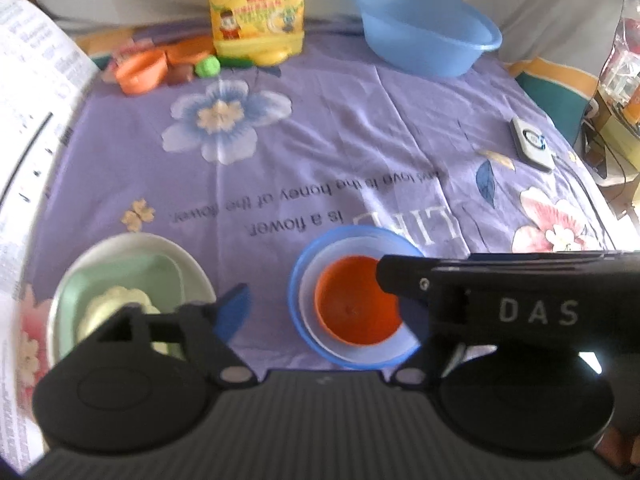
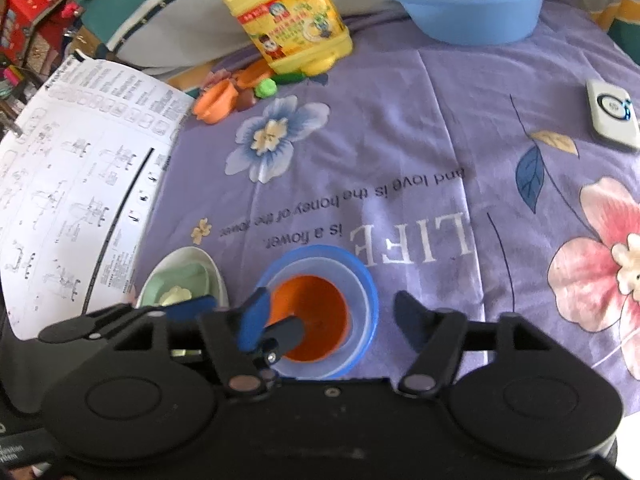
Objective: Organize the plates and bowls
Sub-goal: 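Lower the orange bowl into the clear bowl and open both tools, then move both open tools to the rim of the blue bowl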
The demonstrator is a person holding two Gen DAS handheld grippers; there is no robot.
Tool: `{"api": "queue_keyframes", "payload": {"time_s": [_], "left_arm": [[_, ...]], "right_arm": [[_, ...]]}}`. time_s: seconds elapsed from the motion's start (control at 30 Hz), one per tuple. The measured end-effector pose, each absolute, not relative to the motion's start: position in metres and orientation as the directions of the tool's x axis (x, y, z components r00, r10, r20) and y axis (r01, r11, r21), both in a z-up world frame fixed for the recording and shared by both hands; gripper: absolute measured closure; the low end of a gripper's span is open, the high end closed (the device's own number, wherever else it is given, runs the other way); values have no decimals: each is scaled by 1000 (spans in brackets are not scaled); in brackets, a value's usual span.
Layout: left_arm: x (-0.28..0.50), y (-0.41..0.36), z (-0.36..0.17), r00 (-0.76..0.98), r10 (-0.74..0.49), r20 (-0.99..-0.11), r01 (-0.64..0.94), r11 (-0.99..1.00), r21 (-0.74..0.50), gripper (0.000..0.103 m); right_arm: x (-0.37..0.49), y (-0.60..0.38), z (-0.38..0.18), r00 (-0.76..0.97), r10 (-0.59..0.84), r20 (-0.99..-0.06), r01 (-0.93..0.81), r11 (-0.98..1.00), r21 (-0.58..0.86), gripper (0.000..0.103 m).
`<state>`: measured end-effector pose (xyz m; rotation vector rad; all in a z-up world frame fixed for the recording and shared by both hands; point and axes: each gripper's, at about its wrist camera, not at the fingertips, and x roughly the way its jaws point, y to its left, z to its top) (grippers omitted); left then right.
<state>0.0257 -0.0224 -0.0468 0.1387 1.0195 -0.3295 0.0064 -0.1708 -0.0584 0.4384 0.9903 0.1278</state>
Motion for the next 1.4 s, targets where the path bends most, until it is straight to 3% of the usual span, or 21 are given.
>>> {"api": "queue_keyframes", "payload": {"time_s": [0.07,0.3,1.4], "left_arm": [[21,-18,-37,514,-205,-833,325,945,-31,1],[12,-1,-24,562,-194,-804,290,957,-28,0],[7,35,-65,548,-255,-797,244,960,-139,0]], "right_arm": [[2,-171,-52,569,289,-770,88,910,406,10],[-6,-178,-42,609,256,-751,106,912,396,0],[-20,-183,-68,585,192,-788,184,914,360,1]]}}
